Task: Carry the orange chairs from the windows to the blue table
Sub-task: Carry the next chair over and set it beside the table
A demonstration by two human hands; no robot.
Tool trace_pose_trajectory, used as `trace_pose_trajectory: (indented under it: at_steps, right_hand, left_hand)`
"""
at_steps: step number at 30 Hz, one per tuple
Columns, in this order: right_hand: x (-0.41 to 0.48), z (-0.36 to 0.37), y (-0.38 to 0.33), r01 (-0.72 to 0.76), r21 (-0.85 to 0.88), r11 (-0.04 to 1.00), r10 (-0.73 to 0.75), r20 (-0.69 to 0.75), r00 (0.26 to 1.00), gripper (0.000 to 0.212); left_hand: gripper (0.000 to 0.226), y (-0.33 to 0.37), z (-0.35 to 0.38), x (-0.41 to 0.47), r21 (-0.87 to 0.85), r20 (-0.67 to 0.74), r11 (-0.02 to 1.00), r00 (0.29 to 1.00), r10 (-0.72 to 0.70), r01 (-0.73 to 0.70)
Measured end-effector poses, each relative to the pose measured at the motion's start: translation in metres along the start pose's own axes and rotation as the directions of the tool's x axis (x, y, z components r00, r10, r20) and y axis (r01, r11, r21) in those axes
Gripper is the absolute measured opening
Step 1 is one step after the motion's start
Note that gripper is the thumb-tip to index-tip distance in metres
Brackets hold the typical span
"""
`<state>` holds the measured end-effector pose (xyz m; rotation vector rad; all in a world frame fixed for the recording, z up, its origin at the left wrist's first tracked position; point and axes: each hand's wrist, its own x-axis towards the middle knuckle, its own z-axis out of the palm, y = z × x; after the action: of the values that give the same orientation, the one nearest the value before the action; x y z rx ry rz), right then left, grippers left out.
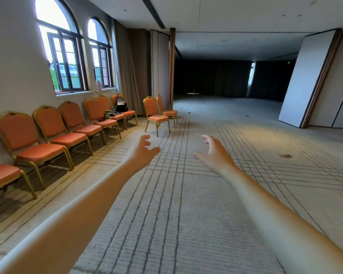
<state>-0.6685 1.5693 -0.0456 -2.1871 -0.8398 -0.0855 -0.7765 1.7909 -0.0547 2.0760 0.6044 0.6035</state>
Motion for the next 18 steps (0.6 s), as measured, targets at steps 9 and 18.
trace_pose_trajectory:
  at_steps: [9, 18]
  right_hand:
    - [0.22, 0.048, 0.085, -0.043, 0.003, 0.999, 0.043, 0.007, 0.999, 0.076]
    - [0.484, 0.065, 0.188, 0.013, -0.053, 0.998, -0.013, 0.005, 1.0, 0.076]
  left_hand:
    - [0.067, -0.032, 0.075, 0.229, 0.08, 0.078, 0.997, 0.997, 0.013, -0.019]
    - [0.067, -0.026, 0.167, 0.484, 0.114, 0.024, 0.993, 0.999, 0.033, -0.036]
